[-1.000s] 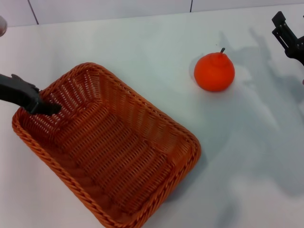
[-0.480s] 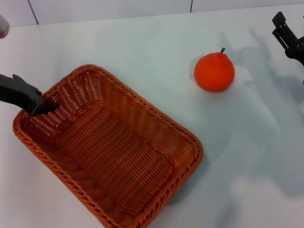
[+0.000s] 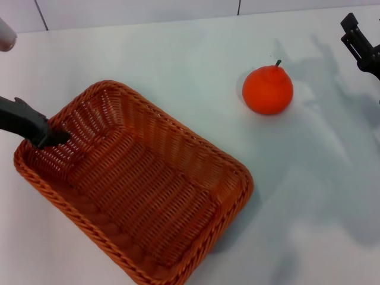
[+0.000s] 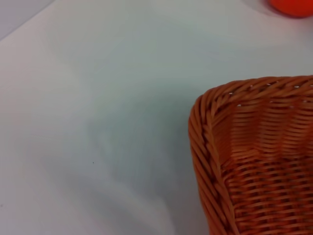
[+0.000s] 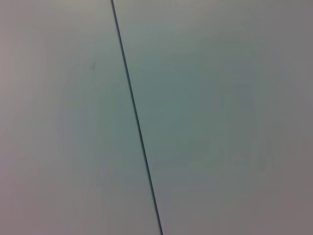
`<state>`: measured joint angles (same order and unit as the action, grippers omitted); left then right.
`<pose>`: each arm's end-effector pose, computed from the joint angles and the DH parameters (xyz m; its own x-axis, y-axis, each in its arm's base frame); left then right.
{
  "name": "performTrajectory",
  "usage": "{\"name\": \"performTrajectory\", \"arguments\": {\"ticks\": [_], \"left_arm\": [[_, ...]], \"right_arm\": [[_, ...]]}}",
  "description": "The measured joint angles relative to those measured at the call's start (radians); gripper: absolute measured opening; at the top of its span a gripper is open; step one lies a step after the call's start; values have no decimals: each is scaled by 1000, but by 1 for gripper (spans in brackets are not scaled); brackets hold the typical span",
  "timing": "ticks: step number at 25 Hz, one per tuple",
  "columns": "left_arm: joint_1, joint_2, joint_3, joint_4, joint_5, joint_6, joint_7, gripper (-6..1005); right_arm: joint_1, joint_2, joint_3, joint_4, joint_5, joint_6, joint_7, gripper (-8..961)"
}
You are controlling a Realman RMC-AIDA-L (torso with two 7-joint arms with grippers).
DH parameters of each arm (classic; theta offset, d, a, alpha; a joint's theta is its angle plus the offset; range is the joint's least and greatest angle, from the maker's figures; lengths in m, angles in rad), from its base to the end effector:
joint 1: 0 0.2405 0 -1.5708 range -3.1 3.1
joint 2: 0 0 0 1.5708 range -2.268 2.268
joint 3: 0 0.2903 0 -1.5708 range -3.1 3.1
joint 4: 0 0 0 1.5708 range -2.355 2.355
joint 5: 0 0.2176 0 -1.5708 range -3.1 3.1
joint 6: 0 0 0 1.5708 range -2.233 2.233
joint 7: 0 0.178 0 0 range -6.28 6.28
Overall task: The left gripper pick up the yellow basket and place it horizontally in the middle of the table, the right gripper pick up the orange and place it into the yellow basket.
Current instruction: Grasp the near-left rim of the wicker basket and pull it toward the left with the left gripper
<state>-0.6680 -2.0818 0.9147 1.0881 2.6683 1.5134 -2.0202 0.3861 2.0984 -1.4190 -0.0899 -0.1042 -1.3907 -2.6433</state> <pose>-0.2789 0.4126 -0.0094 0.8138 0.5625 -0.1460 0.4716 -0.7860 -0.3998 0.3502 0.3543 -0.0128 -0.5045 -0.1437 0.8513 0.8169 0.2397 0.5246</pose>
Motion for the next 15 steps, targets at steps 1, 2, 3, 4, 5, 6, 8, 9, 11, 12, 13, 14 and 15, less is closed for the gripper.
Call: {"name": "performTrajectory", "arguments": {"ticks": [1, 2, 3, 4, 5, 6, 8, 9, 11, 12, 13, 14, 15], "left_arm": [[-1, 2, -4, 1, 0, 4, -4, 187], [-2, 3, -10, 3, -1, 8, -6, 184], [-4, 4, -15, 4, -1, 13, -6, 184], [-7, 4, -19, 4, -1, 17, -7, 184], [-9, 5, -21, 3, -1, 20, -7, 184], [-12, 5, -24, 1, -1, 24, -10, 184], [-18, 5, -30, -2, 1, 34, -19, 183], [-23, 5, -34, -5, 2, 41, -29, 183], [-35, 8, -42, -17, 3, 51, -55, 182], [-41, 12, -49, -24, 3, 54, -72, 180], [-47, 16, -60, -31, 2, 57, -87, 179], [-56, 22, -80, -41, 0, 62, -108, 177], [-63, 26, -92, -47, -1, 65, -118, 176]], "right_arm": [[0, 0, 0, 0, 0, 0, 0, 930], [0, 0, 0, 0, 0, 0, 0, 930], [0, 0, 0, 0, 0, 1, 0, 930], [0, 0, 0, 0, 0, 1, 0, 930], [0, 0, 0, 0, 0, 1, 0, 930], [-1, 0, -1, 0, 0, 2, 0, 930], [0, 0, -1, 0, 0, 3, 0, 930], [0, 0, -2, 0, 0, 4, 0, 930], [1, 0, -1, 1, 0, 4, 0, 930], [1, 0, -2, 1, 0, 4, 0, 930], [1, 0, -2, 1, 0, 4, 0, 930], [2, 0, -2, 1, 0, 4, 0, 930], [2, 0, -2, 1, 0, 4, 0, 930]]}}
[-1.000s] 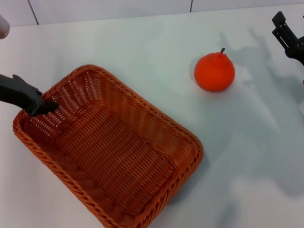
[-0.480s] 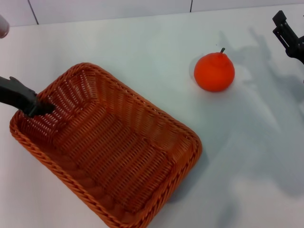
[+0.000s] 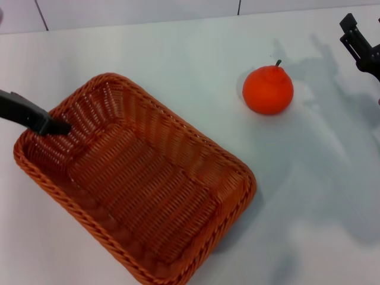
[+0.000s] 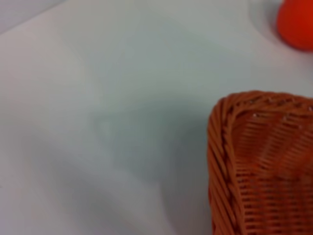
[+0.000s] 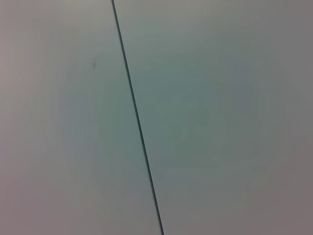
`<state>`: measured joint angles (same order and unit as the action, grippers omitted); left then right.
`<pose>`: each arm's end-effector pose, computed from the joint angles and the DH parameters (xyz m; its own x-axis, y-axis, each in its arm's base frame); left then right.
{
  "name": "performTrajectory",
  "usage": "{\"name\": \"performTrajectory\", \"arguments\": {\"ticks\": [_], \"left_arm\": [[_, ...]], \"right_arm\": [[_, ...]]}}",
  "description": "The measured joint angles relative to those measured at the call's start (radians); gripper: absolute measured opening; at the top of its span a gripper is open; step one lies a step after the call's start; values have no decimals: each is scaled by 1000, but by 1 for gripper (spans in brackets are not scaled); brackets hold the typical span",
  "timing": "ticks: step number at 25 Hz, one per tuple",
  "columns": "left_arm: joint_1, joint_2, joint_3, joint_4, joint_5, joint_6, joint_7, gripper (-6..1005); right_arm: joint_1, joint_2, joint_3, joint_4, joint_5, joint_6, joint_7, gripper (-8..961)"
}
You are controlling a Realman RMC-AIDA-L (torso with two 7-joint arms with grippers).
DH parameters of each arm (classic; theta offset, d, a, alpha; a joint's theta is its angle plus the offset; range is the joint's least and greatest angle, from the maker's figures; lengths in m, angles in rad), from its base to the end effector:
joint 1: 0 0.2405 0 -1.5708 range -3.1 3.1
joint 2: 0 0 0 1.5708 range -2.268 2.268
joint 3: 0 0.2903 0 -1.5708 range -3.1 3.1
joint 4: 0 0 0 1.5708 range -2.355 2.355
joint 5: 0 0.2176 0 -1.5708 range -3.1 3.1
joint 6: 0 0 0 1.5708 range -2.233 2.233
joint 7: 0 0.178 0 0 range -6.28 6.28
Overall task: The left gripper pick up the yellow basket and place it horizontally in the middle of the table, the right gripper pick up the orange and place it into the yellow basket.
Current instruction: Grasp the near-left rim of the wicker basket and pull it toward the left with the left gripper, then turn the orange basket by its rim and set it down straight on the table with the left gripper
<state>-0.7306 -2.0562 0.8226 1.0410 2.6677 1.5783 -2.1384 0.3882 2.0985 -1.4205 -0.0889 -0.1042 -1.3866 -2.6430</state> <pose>-0.2688 0.4199 0.0018 0.7366 0.6731 -0.0658 0.6085 -0.7021 -0.3699 0.3501 0.3550 -0.0136 -0.5054 -0.1397 0.8515 0.8169 0.2404 0.5243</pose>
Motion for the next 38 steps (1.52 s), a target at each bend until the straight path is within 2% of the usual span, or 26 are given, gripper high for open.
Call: {"name": "performTrajectory", "arguments": {"ticks": [5, 12, 19, 28, 34, 38], "left_arm": [[-31, 11, -92, -37, -1, 11, -62, 172], [-46, 31, -116, -94, -5, 0, -151, 169], [-54, 50, -200, -130, -8, 0, -184, 167], [-58, 116, -292, -251, -104, 10, -189, 168], [-50, 134, -338, -289, -148, 14, -189, 167], [-44, 136, -367, -293, -156, 11, -192, 167]], "right_arm": [[-1, 0, -2, 1, 0, 0, 0, 930], [-2, 0, -3, 2, 0, 0, 0, 930], [-1, 0, -4, 2, 0, 1, 0, 931], [4, 0, -5, 1, 0, 4, 0, 931], [6, -1, -5, 1, 0, 7, 0, 931], [8, -2, -5, -4, 0, 8, 0, 931]]}}
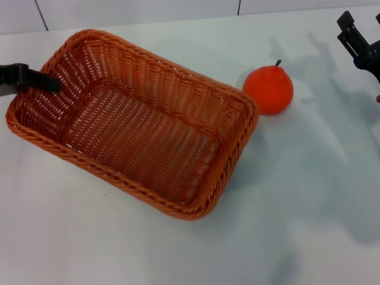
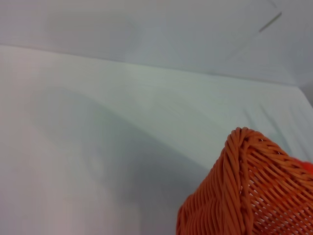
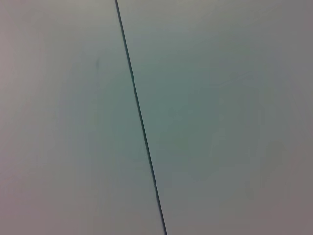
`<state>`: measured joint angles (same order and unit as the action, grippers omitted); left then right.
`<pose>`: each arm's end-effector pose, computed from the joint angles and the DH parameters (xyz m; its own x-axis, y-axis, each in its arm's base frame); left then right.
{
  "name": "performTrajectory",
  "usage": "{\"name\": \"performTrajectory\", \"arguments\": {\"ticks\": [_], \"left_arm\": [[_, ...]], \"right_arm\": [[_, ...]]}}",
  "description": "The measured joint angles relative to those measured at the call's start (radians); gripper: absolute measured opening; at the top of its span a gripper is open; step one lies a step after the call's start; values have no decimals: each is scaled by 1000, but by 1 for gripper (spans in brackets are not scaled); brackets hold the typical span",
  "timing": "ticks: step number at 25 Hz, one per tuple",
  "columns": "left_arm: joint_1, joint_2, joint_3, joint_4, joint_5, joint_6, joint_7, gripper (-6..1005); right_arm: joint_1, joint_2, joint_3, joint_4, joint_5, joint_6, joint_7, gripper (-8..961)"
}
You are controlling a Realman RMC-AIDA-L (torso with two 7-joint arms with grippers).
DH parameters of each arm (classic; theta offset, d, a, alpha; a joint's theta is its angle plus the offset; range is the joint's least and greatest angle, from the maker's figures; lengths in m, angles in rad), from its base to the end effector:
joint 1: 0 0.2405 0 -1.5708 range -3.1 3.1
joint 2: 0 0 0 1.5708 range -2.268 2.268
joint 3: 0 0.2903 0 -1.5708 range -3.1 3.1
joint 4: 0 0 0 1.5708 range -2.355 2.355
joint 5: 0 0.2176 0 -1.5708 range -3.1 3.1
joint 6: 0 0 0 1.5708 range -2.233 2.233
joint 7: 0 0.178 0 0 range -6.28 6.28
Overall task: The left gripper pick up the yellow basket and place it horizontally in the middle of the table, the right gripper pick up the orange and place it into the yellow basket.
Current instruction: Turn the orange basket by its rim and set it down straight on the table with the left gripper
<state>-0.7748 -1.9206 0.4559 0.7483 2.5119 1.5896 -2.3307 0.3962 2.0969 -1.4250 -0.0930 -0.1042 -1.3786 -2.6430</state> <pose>-0.2853 0.4359 0.0444 0.3563 0.8736 0.3313 0.9341 -0.3408 -0.1061 0.3475 0.3588 -0.0139 -0.5078 -0.1391 0.8502 0.8132 0.2484 0.5264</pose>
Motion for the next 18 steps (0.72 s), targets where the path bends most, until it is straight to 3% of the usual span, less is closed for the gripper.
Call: {"name": "performTrajectory", "arguments": {"ticks": [11, 18], "left_arm": [[67, -28, -64, -4, -43, -74, -23, 167], [124, -32, -106, -5, -99, -96, -23, 168]], "right_arm": [[8, 0, 0, -5, 0, 11, 0, 930], [14, 0, 0, -6, 0, 27, 0, 930]]}}
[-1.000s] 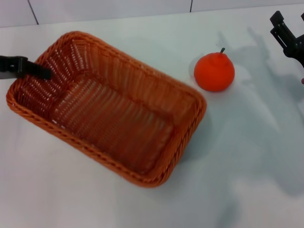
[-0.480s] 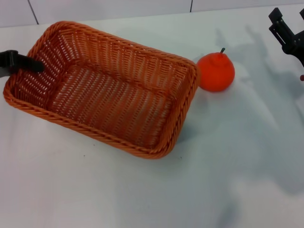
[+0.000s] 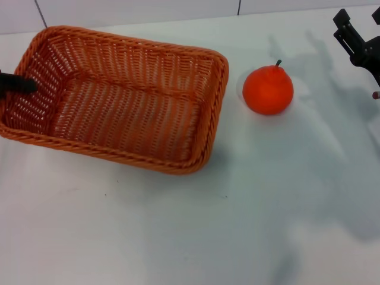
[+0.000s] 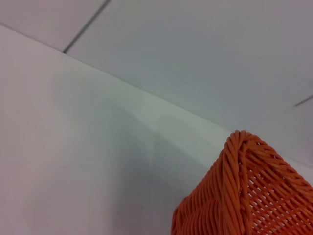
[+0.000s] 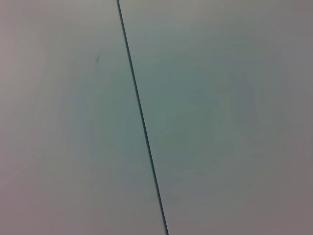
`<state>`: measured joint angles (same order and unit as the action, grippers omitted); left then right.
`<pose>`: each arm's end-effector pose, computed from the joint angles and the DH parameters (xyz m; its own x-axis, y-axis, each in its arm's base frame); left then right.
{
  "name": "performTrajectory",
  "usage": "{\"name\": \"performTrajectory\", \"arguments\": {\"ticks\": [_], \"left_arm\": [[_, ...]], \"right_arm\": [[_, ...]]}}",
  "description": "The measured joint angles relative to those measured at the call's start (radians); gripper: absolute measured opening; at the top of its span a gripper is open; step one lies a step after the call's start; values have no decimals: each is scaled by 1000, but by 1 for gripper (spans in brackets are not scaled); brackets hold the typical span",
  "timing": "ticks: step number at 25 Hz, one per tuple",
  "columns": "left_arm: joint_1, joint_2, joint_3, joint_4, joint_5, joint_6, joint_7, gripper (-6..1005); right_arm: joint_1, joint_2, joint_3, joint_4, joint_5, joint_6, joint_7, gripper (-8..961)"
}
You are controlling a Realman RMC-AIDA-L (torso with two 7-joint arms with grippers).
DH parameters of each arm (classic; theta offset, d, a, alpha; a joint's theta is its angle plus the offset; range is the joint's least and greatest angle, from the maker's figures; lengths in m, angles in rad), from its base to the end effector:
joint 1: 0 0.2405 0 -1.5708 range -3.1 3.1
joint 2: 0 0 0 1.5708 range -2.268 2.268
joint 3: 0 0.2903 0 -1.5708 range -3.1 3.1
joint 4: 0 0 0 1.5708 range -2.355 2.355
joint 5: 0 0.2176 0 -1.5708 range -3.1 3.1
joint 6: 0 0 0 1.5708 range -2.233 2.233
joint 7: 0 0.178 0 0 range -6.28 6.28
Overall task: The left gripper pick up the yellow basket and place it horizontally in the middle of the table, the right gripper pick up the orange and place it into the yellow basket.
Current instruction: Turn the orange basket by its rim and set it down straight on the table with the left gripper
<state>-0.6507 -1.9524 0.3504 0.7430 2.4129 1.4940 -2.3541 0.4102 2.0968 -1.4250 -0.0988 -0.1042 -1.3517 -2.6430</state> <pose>-0.3312 0.4170 0.0493 0.1436 0.8402 0.5229 0.9874 -0.1573 -0.0183 0.3451 0.3657 -0.0154 -0.5117 -0.1287 0.8495 0.8122 0.2499 0.5271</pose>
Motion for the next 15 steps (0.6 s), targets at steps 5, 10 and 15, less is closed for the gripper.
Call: {"name": "performTrajectory", "arguments": {"ticks": [5, 10, 15], "left_arm": [[20, -11, -17, 0, -10, -21, -2, 167], [35, -40, -19, 15, -10, -54, -10, 168], [46, -66, -20, 43, -11, -85, -10, 168]], "right_arm": [[2, -1, 0, 0, 0, 2, 0, 930], [0, -1, 0, 0, 0, 2, 0, 930], [-4, -1, 0, 1, 0, 2, 0, 930]]}}
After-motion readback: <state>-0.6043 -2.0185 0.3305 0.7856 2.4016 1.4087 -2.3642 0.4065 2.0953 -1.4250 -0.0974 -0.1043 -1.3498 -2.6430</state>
